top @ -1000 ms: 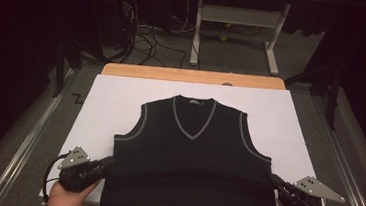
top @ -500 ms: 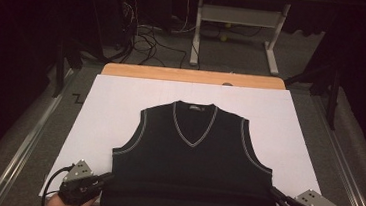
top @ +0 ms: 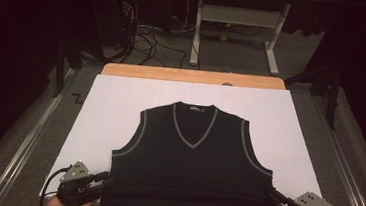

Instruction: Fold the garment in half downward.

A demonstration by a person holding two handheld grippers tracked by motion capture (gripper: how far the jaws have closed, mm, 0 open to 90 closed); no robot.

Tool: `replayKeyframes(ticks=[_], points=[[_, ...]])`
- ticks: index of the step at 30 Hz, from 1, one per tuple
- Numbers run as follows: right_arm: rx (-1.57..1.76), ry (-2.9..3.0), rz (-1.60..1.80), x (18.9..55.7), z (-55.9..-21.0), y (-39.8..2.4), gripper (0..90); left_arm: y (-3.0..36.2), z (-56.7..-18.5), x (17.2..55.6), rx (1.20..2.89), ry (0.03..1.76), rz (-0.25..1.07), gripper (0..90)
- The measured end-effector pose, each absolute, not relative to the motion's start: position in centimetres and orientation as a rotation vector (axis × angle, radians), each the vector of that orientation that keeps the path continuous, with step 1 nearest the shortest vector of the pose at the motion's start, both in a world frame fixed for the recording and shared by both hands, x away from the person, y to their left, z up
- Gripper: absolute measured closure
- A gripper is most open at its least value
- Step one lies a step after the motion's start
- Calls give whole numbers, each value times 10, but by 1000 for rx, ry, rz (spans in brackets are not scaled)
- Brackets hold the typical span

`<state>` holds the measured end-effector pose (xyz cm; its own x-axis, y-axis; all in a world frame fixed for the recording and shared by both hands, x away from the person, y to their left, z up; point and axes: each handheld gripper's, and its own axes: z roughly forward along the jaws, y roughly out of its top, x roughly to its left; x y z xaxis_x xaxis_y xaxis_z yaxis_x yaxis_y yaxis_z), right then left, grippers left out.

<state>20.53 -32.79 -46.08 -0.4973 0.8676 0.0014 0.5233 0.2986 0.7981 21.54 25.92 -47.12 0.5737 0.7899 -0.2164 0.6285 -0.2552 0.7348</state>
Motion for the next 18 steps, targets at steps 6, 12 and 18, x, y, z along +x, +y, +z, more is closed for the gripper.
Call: replayKeyframes(ticks=[6, 12, 18], points=[[1259, 2094, 1111, 209, -460, -332, 609, 269, -472, 219, 1883, 1171, 283, 384], [1274, 2040, 1149, 215, -461, -334, 468, 269, -471, 224, 1862, 1156, 323, 291], [1242, 2011, 1189, 230, -462, -332, 304, 261, -465, 232, 1874, 1126, 382, 119]])
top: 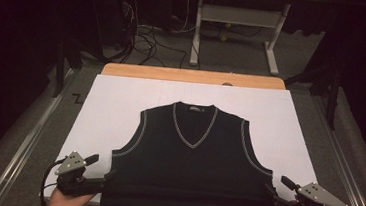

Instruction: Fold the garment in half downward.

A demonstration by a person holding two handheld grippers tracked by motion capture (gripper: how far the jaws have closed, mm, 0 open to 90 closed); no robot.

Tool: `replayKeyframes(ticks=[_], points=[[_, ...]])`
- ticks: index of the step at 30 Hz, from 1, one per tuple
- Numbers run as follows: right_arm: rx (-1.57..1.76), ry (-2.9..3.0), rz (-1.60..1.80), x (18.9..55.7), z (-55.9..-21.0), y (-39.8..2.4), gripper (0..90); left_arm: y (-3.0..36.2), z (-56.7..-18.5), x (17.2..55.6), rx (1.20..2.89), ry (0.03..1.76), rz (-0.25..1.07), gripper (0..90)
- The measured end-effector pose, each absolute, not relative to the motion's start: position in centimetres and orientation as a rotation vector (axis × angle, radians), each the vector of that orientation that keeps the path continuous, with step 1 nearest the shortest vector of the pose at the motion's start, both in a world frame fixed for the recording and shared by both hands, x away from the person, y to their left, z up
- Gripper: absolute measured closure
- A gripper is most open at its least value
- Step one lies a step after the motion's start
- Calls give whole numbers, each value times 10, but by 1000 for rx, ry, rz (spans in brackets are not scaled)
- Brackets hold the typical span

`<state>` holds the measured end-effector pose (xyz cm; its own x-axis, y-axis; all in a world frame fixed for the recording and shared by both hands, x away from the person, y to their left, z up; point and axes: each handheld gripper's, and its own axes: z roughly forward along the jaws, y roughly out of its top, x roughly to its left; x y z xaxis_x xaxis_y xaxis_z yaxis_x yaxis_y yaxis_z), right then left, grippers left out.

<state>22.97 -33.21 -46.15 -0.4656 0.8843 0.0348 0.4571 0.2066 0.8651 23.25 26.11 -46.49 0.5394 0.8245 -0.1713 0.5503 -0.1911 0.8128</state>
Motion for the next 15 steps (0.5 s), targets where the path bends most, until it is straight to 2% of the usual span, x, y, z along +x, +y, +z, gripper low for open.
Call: replayKeyframes(ticks=[3, 4, 5, 7, 9, 10, 11, 15], points=[[1254, 2003, 1200, 236, -461, -331, 256, 258, -462, 239, 1868, 1113, 387, 78], [1261, 1992, 1220, 243, -460, -329, 186, 255, -461, 246, 1875, 1111, 376, 14], [1265, 1987, 1225, 247, -459, -328, 160, 254, -461, 249, 1878, 1107, 367, 0], [1266, 1981, 1225, 250, -458, -327, 148, 253, -461, 252, 1886, 1102, 362, 0], [1264, 1958, 1231, 261, -454, -324, 83, 249, -459, 260, 1908, 1089, 412, 0], [1264, 1958, 1231, 261, -454, -324, 83, 249, -459, 260, 1908, 1089, 412, 0], [1269, 1954, 1236, 269, -451, -322, 17, 249, -457, 263, 1908, 1089, 419, 0], [1273, 1954, 1227, 280, -447, -321, 2, 251, -448, 279, 1881, 1100, 439, 0]])
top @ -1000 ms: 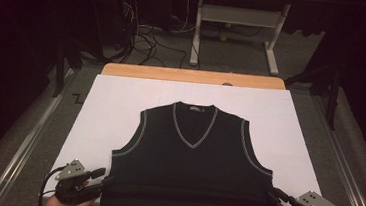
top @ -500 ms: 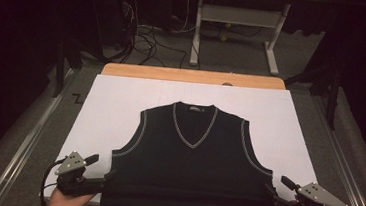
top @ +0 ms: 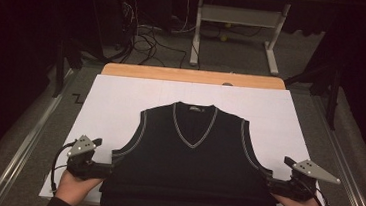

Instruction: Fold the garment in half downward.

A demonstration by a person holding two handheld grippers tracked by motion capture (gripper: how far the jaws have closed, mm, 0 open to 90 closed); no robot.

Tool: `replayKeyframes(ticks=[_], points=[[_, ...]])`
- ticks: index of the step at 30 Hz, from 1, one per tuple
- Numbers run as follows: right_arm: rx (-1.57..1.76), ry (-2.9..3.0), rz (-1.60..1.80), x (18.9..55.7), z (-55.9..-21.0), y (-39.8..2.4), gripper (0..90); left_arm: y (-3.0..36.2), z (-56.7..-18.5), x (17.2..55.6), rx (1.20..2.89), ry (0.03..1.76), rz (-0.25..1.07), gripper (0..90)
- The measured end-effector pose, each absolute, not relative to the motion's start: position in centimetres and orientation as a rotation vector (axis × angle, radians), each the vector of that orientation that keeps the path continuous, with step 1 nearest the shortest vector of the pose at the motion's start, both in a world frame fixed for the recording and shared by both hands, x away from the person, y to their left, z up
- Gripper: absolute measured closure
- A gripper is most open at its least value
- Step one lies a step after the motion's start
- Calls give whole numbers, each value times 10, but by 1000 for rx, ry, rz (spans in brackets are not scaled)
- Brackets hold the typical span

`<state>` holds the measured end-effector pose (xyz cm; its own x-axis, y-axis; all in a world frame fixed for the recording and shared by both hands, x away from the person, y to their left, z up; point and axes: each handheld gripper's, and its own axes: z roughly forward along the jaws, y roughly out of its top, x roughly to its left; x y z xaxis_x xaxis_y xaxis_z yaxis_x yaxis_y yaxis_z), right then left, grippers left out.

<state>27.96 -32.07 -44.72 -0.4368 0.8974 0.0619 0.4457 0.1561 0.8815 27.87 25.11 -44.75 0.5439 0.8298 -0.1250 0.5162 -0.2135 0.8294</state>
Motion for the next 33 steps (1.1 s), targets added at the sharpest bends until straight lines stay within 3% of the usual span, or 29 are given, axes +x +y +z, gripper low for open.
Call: replayKeyframes(ticks=[27, 33], points=[[1271, 1986, 1124, 379, -432, -281, 12, 222, -433, 397, 1865, 1206, 369, 0], [1306, 1975, 1082, 401, -433, -276, 50, 211, -430, 420, 1892, 1244, 349, 0]])
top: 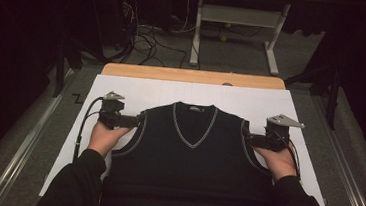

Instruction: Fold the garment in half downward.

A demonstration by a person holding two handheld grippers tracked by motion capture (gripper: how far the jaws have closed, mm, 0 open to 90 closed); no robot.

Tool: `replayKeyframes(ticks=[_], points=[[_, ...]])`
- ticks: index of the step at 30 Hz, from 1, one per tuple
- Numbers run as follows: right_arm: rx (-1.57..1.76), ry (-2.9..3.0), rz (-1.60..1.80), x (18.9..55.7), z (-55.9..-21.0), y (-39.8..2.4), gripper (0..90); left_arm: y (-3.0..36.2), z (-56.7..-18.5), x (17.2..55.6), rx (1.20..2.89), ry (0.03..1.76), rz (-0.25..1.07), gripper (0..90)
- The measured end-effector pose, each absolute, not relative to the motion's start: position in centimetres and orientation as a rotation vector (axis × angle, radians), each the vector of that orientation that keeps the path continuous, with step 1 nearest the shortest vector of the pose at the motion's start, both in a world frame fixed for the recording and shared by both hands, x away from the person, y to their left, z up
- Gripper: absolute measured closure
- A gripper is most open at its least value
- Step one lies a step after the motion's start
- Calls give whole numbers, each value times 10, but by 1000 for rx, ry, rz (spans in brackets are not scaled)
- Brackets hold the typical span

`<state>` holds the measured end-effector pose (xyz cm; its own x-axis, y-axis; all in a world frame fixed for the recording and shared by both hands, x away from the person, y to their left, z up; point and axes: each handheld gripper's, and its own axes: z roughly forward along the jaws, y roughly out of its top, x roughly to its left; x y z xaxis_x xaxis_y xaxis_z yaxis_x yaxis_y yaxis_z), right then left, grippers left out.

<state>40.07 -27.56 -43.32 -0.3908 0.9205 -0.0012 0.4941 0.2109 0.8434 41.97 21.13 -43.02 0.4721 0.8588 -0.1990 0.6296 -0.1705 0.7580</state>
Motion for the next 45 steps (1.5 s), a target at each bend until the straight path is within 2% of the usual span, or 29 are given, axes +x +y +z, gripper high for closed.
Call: replayKeyframes(ticks=[5, 7, 8, 9, 10, 13, 16, 18, 19, 21, 25, 29, 32, 37, 45], points=[[1383, 1993, 1037, 422, -436, -273, 110, 207, -438, 435, 1887, 1326, 299, 19], [1408, 1991, 1046, 429, -439, -271, 167, 204, -446, 441, 1890, 1371, 268, 34], [1450, 1998, 1038, 436, -445, -268, 219, 202, -450, 444, 1895, 1398, 270, 90], [1450, 1998, 1038, 436, -445, -268, 219, 200, -453, 447, 1898, 1431, 276, 90], [1489, 2049, 987, 443, -452, -265, 293, 196, -459, 450, 1908, 1452, 266, 124], [1508, 2079, 919, 448, -460, -257, 314, 192, -463, 453, 1930, 1463, 265, 177], [1517, 2065, 878, 450, -462, -255, 323, 188, -468, 458, 1949, 1495, 244, 178], [1552, 2076, 878, 455, -466, -255, 356, 186, -469, 458, 1957, 1507, 249, 236], [1552, 2076, 878, 455, -466, -255, 356, 184, -469, 458, 1966, 1516, 265, 236], [1513, 2081, 840, 454, -467, -252, 392, 180, -468, 457, 1999, 1510, 292, 329], [1489, 2101, 839, 453, -466, -248, 612, 169, -468, 453, 2036, 1480, 332, 484], [1475, 2134, 868, 451, -466, -245, 769, 165, -468, 451, 2032, 1458, 300, 641], [1472, 2141, 875, 449, -465, -244, 786, 166, -467, 451, 2020, 1450, 267, 709], [1424, 2088, 906, 447, -455, -246, 786, 171, -446, 448, 1947, 1382, 349, 715], [1328, 1956, 1010, 442, -411, -254, 786, 177, -396, 447, 1837, 1284, 454, 717]])
